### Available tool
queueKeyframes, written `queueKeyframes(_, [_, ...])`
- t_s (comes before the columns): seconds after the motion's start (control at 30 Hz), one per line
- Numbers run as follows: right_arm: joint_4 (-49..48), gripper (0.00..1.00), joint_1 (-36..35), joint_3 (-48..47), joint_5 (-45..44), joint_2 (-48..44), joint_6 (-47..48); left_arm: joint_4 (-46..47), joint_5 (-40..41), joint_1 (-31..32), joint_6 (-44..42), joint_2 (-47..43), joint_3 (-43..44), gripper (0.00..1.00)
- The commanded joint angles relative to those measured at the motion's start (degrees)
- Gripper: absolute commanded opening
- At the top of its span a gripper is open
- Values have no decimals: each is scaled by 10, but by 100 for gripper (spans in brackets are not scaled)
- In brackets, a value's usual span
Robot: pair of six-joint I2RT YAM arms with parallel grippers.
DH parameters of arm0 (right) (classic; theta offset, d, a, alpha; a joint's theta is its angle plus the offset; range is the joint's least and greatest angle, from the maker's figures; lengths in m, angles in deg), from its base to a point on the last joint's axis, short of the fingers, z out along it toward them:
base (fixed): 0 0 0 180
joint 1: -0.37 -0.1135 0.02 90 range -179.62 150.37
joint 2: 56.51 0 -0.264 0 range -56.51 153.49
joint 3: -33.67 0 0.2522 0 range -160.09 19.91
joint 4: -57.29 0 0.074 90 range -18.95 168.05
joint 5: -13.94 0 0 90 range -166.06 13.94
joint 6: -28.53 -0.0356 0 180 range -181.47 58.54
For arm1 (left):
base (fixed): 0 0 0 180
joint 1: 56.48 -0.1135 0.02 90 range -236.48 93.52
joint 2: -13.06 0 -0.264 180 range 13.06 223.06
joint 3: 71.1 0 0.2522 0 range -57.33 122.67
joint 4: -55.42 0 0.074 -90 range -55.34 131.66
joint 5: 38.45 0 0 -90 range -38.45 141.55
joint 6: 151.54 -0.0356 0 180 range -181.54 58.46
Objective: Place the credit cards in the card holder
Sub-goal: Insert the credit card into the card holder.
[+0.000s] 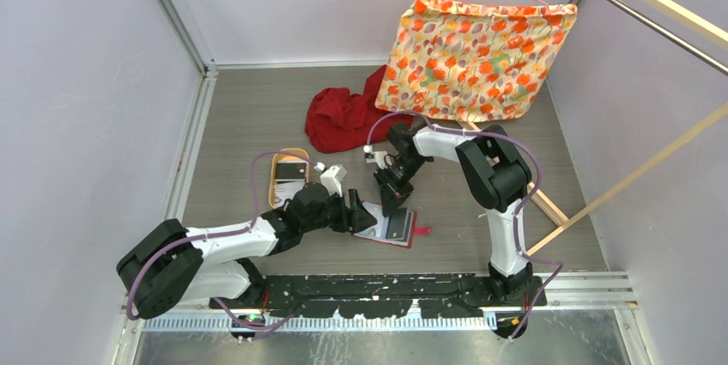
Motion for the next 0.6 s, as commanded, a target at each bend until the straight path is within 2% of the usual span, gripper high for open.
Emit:
queueKeyframes(0.0, [1,10,-14,-17,-59,11,-8,27,-4,-4,1,-7,-5,64])
queueKeyframes(0.33, [6,10,-16,-21,-62,15,-4,28,-8,-5,4,6,1,65])
queueKeyframes(0.57, [50,10,-9,-32,75,-17,69,31,-8,-6,8,7,-3,64])
